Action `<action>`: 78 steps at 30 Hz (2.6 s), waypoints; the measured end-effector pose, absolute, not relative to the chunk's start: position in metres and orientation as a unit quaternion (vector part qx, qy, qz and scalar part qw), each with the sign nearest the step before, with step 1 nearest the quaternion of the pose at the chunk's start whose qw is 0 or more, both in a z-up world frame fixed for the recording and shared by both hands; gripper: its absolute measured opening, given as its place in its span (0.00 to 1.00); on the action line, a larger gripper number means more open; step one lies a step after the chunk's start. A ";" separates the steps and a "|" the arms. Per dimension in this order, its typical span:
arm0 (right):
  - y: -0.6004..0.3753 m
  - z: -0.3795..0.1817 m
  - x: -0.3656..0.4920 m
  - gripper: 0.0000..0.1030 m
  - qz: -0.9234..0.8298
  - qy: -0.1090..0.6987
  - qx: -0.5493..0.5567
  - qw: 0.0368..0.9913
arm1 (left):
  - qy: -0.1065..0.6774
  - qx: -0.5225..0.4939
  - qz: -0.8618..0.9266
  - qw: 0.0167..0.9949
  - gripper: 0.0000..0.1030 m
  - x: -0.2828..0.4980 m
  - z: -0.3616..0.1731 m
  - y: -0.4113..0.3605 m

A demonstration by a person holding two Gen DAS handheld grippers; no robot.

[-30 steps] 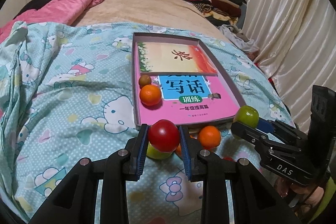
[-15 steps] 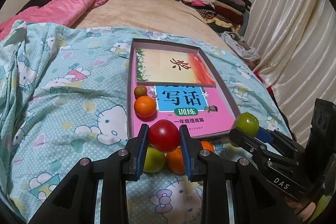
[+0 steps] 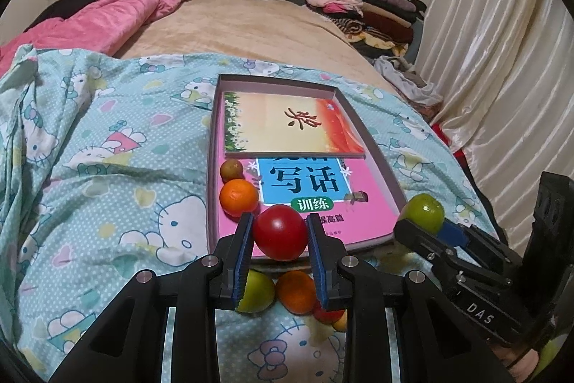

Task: Organize fruits

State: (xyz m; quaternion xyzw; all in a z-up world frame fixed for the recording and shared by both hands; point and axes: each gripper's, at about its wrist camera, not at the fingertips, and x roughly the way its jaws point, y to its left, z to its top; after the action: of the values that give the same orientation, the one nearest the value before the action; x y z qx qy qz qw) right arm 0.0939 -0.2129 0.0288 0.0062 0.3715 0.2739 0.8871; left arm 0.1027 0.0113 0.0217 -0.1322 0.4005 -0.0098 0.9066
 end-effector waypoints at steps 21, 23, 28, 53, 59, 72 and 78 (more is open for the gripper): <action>-0.225 0.032 0.108 0.44 0.245 0.360 0.023 0.900 | 0.405 -0.133 -0.010 0.905 0.29 0.122 0.006 0.018; -0.224 0.031 0.110 0.44 0.242 0.360 0.021 0.901 | 0.405 -0.134 -0.011 0.904 0.29 0.125 0.005 0.019; -0.223 0.031 0.113 0.44 0.242 0.359 0.020 0.901 | 0.405 -0.128 -0.012 0.905 0.29 0.132 0.003 0.015; -0.216 0.025 0.119 0.44 0.233 0.363 0.000 0.902 | 0.429 -0.104 -0.034 0.897 0.29 0.155 -0.030 -0.004; -0.213 0.024 0.119 0.44 0.230 0.364 -0.011 0.902 | 0.433 -0.098 -0.043 0.895 0.29 0.158 -0.034 -0.009; -0.207 0.008 0.129 0.44 0.218 0.397 -0.033 0.891 | 0.448 -0.097 -0.045 0.887 0.29 0.165 -0.046 -0.008; -0.208 0.006 0.134 0.44 0.210 0.402 -0.036 0.891 | 0.454 -0.097 -0.048 0.884 0.29 0.167 -0.050 -0.010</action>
State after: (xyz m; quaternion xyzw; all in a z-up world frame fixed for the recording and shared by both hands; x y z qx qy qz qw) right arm 0.1341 -0.2077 0.0064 -0.0356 0.4015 0.2096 0.8908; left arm 0.1665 -0.0096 -0.0502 -0.0971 0.4543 -0.0480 0.8843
